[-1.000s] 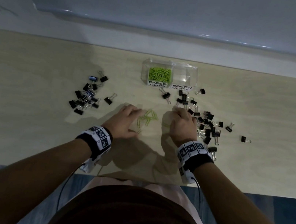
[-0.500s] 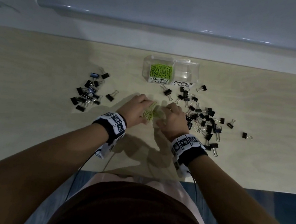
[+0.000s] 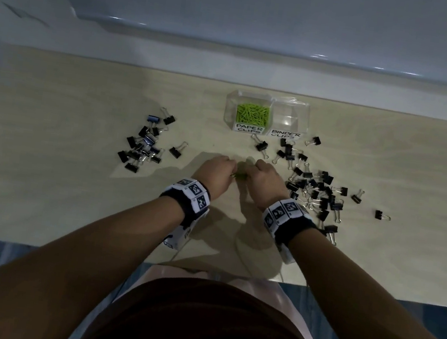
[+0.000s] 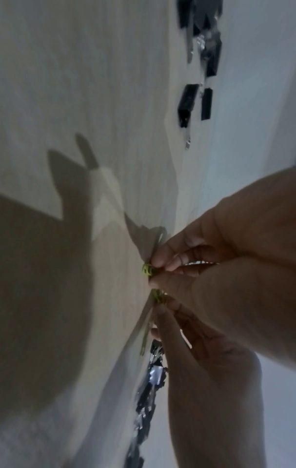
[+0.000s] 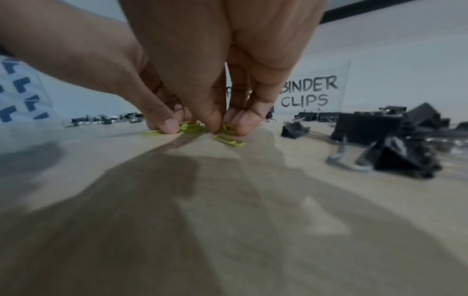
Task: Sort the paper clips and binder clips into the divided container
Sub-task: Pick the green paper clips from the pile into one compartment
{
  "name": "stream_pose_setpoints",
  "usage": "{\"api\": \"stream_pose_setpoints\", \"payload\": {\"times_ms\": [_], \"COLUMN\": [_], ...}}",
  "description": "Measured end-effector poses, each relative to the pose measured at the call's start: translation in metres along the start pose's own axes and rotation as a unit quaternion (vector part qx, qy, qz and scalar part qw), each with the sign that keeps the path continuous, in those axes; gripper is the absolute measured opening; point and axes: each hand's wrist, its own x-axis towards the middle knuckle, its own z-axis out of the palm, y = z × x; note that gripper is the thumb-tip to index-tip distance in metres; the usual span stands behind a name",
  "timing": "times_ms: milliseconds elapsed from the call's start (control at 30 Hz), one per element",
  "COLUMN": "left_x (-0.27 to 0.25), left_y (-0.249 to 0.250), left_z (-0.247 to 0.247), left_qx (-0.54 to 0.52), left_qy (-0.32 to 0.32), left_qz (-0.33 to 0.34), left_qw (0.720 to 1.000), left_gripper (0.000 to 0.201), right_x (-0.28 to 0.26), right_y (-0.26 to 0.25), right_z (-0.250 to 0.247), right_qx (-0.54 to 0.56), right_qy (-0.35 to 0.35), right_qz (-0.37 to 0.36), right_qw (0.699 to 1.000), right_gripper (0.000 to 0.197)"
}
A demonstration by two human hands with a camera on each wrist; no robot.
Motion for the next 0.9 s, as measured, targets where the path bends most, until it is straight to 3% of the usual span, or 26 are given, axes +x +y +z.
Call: {"api": "stream_pose_setpoints", "payload": {"times_ms": [167,300,400,500,667,767,900], "left_x": [0.0,0.005,0.011,0.02,0.054,0.076,0.078], "left_y": [0.004,0.001,-0.003,-0.005,0.003,0.007,0.016], "left_z": [-0.008,-0.015,-0.027,-0.048,-0.091,-0.103,-0.1], "left_qx": [0.113,0.153,0.095,-0.039,-0.141,-0.146,-0.046], "left_qy": [-0.041,-0.056,-0.051,0.0,0.121,0.136,0.108], "left_qz": [0.069,0.089,0.076,0.038,0.016,0.024,0.062], "left_qw": [0.99,0.983,0.991,0.999,0.982,0.98,0.991], "left_gripper": [0.027,0.024,0.021,0.015,0.01,0.011,0.022], "right_x": [-0.003,0.011,0.04,0.076,0.096,0.071,0.016], "right_y": [0.012,0.014,0.01,0.008,0.012,0.019,0.028], "right_z": [-0.015,-0.036,-0.063,-0.084,-0.087,-0.076,-0.042], "right_qx": [-0.004,0.097,0.151,0.161,0.124,0.111,0.102], "right_qy": [0.004,0.085,0.15,0.194,0.163,0.194,0.108], "right_qz": [0.008,0.041,0.039,0.047,0.048,0.015,0.023], "right_qw": [1.0,0.991,0.976,0.966,0.978,0.975,0.989], "right_gripper": [0.017,0.01,0.006,0.008,0.017,0.015,0.012]}}
